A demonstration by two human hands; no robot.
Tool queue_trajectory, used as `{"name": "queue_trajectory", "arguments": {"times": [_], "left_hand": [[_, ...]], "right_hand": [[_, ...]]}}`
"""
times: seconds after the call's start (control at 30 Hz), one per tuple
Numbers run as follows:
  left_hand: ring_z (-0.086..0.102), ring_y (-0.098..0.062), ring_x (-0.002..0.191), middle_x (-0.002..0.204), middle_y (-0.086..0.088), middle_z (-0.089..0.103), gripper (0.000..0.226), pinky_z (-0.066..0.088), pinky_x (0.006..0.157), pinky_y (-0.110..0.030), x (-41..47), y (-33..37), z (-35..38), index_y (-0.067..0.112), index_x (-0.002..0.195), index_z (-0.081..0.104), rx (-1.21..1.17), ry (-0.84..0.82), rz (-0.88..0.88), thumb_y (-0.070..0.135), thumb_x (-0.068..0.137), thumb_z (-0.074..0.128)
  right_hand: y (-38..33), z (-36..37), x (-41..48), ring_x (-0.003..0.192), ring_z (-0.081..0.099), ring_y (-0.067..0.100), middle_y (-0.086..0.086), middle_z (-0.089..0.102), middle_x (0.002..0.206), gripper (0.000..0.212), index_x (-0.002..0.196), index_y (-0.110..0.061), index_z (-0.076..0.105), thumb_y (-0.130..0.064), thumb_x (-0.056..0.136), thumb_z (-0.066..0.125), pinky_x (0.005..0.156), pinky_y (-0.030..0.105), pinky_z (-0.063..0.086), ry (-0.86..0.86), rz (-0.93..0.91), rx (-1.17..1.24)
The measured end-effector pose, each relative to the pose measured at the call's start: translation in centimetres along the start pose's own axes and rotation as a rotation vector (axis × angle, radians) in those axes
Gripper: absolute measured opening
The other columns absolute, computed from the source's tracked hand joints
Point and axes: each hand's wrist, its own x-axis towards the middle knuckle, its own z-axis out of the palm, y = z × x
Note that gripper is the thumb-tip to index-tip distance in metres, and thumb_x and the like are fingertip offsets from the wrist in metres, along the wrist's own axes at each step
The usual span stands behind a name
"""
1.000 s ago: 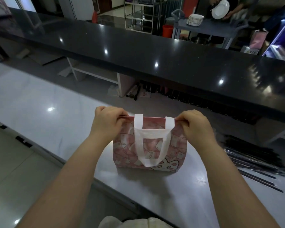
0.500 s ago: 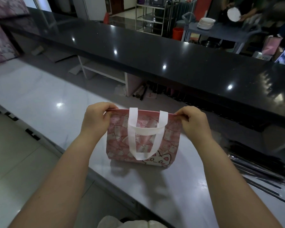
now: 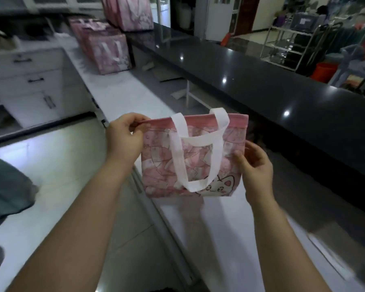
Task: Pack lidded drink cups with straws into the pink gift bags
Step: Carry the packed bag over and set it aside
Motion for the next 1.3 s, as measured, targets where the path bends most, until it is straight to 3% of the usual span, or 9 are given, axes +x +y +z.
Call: {"name": "queue_trajectory", "arguments": {"times": [0.07, 0.13, 0.33, 0.5, 0.63, 0.83, 0.93, 1.1, 1.3], "left_hand": [[0.063, -0.003, 0.070, 0.079, 0.009, 0.068, 0.021, 0.051, 0.072, -0.013, 1.1, -0.6, -2.4, 0.024, 0.086, 0.069, 0.024, 0.076, -0.025, 0.003, 0.084, 0.069], [0.063, 0.003, 0.069, 0.078, 0.009, 0.069, 0.020, 0.050, 0.071, -0.009, 2.4, -1.1, -4.7, 0.024, 0.086, 0.069, 0.039, 0.122, -0.039, 0.004, 0.085, 0.070], [0.062, 0.008, 0.068, 0.075, 0.021, 0.067, 0.030, 0.049, 0.067, -0.009, 6.8, -1.8, -13.9, 0.041, 0.078, 0.067, -0.017, 0.287, -0.027, 0.013, 0.084, 0.075], [0.068, 0.000, 0.078, 0.083, 0.013, 0.073, 0.017, 0.057, 0.069, -0.022, 12.3, -4.2, -21.8, 0.022, 0.095, 0.072, -0.314, 0.440, -0.043, 0.007, 0.086, 0.072], [0.069, -0.003, 0.097, 0.101, 0.013, 0.074, 0.030, 0.056, 0.077, -0.020, 17.7, -7.3, -28.5, 0.021, 0.113, 0.068, -0.386, 0.379, -0.041, 0.006, 0.087, 0.070], [0.061, -0.011, 0.116, 0.124, 0.007, 0.066, 0.056, 0.056, 0.089, -0.040, 25.5, -12.6, -36.6, 0.027, 0.128, 0.060, -0.428, 0.287, -0.036, 0.021, 0.075, 0.079], [0.064, -0.015, 0.111, 0.119, 0.008, 0.068, 0.047, 0.059, 0.082, -0.042, 28.1, -16.2, -38.7, 0.030, 0.118, 0.065, -0.453, 0.293, -0.105, 0.026, 0.074, 0.080], [0.072, -0.015, 0.089, 0.096, 0.004, 0.076, 0.030, 0.058, 0.066, -0.022, 32.0, -22.6, -39.3, 0.021, 0.097, 0.071, -0.455, 0.328, -0.171, 0.032, 0.070, 0.079], [0.073, -0.017, 0.087, 0.094, 0.000, 0.076, 0.011, 0.058, 0.069, -0.025, 40.0, -28.0, -39.3, 0.017, 0.094, 0.072, -0.393, 0.315, -0.264, 0.015, 0.084, 0.075]], "right_hand": [[1.0, 3.0, -0.1, 0.080, 0.071, 0.006, -0.007, 0.075, 0.089, 0.021, 0.094, -0.023, 0.072, -0.010, 0.079, 0.076, 0.064, 0.017, 0.055, -0.082, 0.007, 0.054], [1.3, 6.0, -0.1, 0.075, 0.071, 0.008, -0.006, 0.075, 0.082, 0.016, 0.086, -0.022, 0.073, -0.006, 0.083, 0.073, 0.062, 0.018, 0.055, -0.101, -0.002, 0.084], [-1.2, 17.7, 0.6, 0.072, 0.068, 0.019, 0.003, 0.073, 0.080, 0.007, 0.078, -0.022, 0.073, -0.020, 0.085, 0.074, 0.065, 0.034, 0.059, -0.179, -0.066, 0.165], [-3.3, 29.0, 1.1, 0.066, 0.066, 0.011, -0.004, 0.071, 0.073, 0.013, 0.074, -0.023, 0.072, -0.019, 0.086, 0.073, 0.059, 0.025, 0.054, -0.263, -0.122, 0.229], [-4.6, 38.4, 1.6, 0.065, 0.067, 0.011, -0.004, 0.072, 0.073, 0.013, 0.074, -0.024, 0.072, -0.022, 0.087, 0.072, 0.057, 0.023, 0.054, -0.299, -0.141, 0.258], [-6.0, 52.0, 3.8, 0.065, 0.065, 0.012, -0.003, 0.070, 0.072, 0.012, 0.075, -0.021, 0.070, -0.022, 0.087, 0.072, 0.059, 0.025, 0.054, -0.293, -0.199, 0.303], [-5.8, 57.5, 5.2, 0.065, 0.066, 0.013, -0.002, 0.071, 0.073, 0.013, 0.074, -0.024, 0.071, -0.023, 0.087, 0.071, 0.058, 0.026, 0.055, -0.282, -0.207, 0.289], [-4.8, 64.9, 9.1, 0.063, 0.065, 0.011, -0.004, 0.070, 0.072, 0.013, 0.075, -0.022, 0.071, -0.023, 0.088, 0.070, 0.057, 0.023, 0.053, -0.256, -0.227, 0.246], [-2.9, 72.7, 15.4, 0.068, 0.060, 0.013, -0.008, 0.065, 0.071, 0.017, 0.071, -0.025, 0.068, -0.028, 0.088, 0.070, 0.067, 0.034, 0.052, -0.260, -0.246, 0.164]]}}
